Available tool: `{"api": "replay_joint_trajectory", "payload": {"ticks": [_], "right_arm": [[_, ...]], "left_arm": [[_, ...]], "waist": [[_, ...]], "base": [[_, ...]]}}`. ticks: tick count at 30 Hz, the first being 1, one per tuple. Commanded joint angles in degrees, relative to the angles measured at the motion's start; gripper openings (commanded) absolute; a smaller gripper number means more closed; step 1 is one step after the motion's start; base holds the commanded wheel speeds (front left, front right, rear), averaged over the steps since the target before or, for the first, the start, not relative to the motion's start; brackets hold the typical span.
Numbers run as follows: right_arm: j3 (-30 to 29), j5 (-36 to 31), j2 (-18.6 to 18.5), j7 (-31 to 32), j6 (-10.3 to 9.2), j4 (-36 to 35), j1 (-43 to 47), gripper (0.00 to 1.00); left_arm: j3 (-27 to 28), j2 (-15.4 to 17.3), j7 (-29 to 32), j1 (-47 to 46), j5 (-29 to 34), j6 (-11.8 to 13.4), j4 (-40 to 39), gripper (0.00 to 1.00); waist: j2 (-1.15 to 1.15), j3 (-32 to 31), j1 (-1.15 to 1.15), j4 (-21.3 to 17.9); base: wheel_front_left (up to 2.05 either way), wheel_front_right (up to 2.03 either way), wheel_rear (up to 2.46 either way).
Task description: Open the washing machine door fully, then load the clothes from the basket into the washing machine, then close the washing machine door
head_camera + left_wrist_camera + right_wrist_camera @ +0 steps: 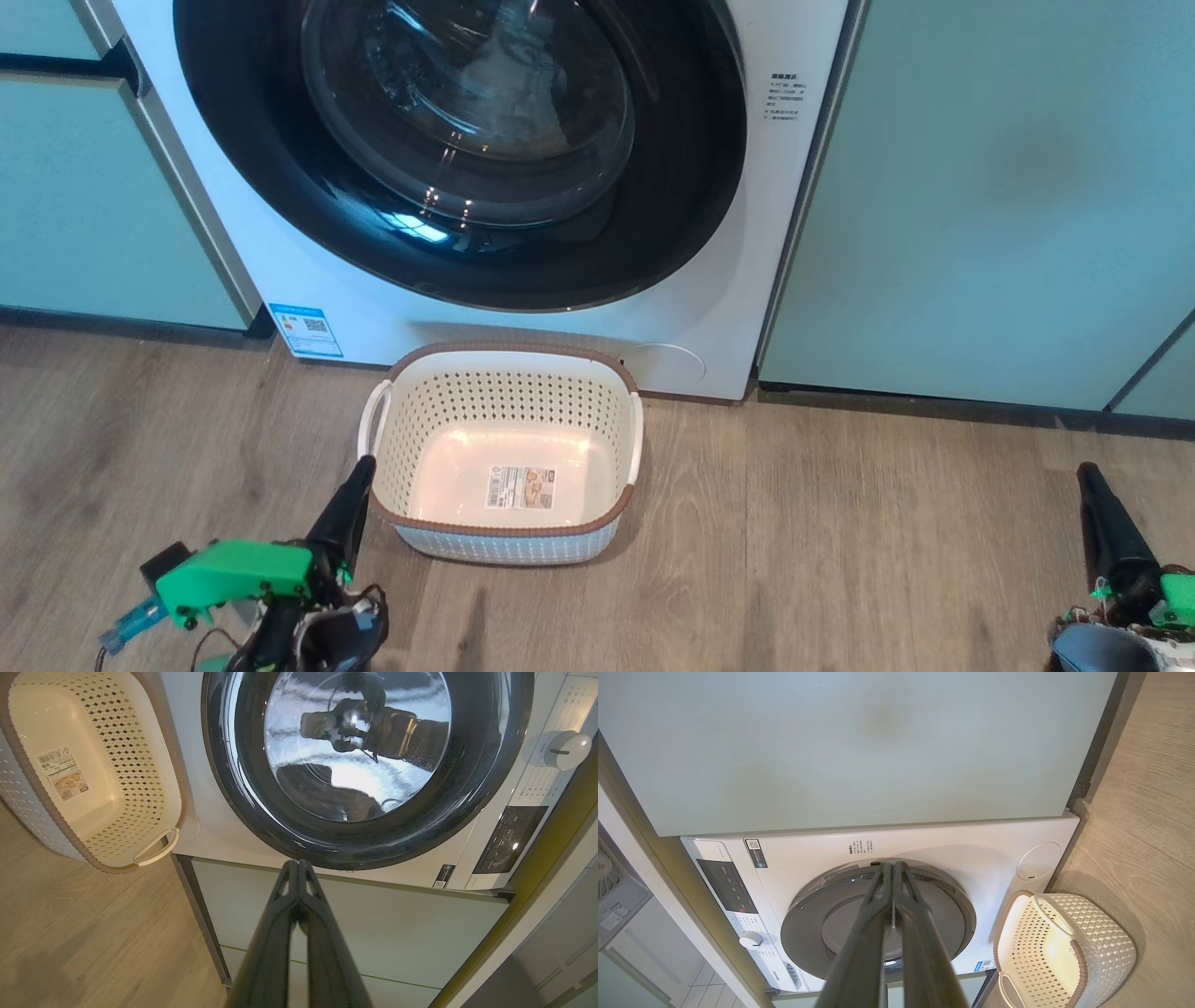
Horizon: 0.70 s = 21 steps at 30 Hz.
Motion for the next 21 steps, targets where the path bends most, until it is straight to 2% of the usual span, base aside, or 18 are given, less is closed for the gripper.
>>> {"api": "replay_joint_trajectory", "payload": {"ticks": [1,21], "right_arm": [[0.89,-0.05,-0.6,0.34,-0.16,-1.83,-3.2,0.0],[0.85,-0.08,-0.57,0.37,-0.16,-1.83,-3.21,0.0]], "left_arm": [[1.88,0.34,0.35,-3.23,-0.3,-0.51,-1.59,0.0],[1.88,0.34,0.35,-3.23,-0.31,-0.51,-1.59,0.0]], "waist": [[0.0,0.0,0.0,0.0],[0.0,0.0,0.0,0.0]], "base": [[0.0,0.0,0.0],[0.0,0.0,0.0]]}}
